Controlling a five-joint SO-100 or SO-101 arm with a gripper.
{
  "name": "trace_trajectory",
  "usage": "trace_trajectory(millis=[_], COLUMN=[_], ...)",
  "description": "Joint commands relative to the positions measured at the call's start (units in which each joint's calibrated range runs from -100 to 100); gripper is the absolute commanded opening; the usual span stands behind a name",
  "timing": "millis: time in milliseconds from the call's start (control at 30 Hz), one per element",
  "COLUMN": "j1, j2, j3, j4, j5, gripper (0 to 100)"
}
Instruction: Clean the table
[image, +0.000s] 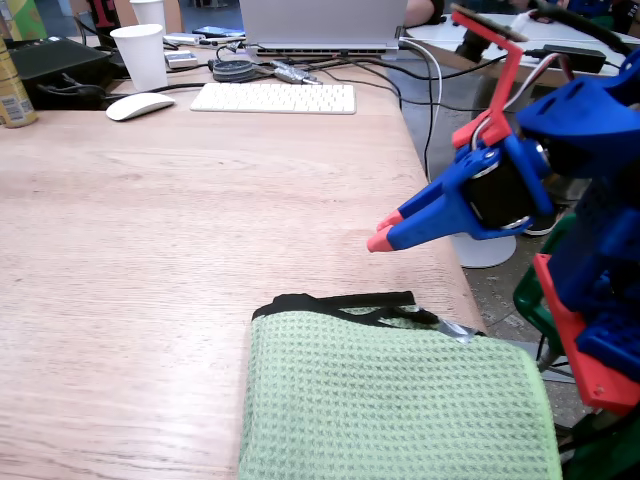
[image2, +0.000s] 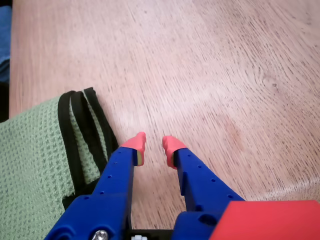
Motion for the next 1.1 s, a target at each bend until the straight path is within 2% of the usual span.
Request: trace_trajectory(millis=[0, 600, 700, 900, 967, 1067], j1=[1.41, 0.23, -0.11, -0.62, -7.38, -28.53], j2=[-0.28, 0.83, 12.58, 37.11, 42.43, 45.77], j3=[-2.29, -2.86, -8.81, -33.72, -40.71, -51.00], j4=[-0.58, -0.58, 0.33, 1.56, 6.89, 18.47], j5=[0.29, 0.49, 0.54, 0.59, 0.59, 0.05], gripper=[8, 8, 8, 8, 8, 8])
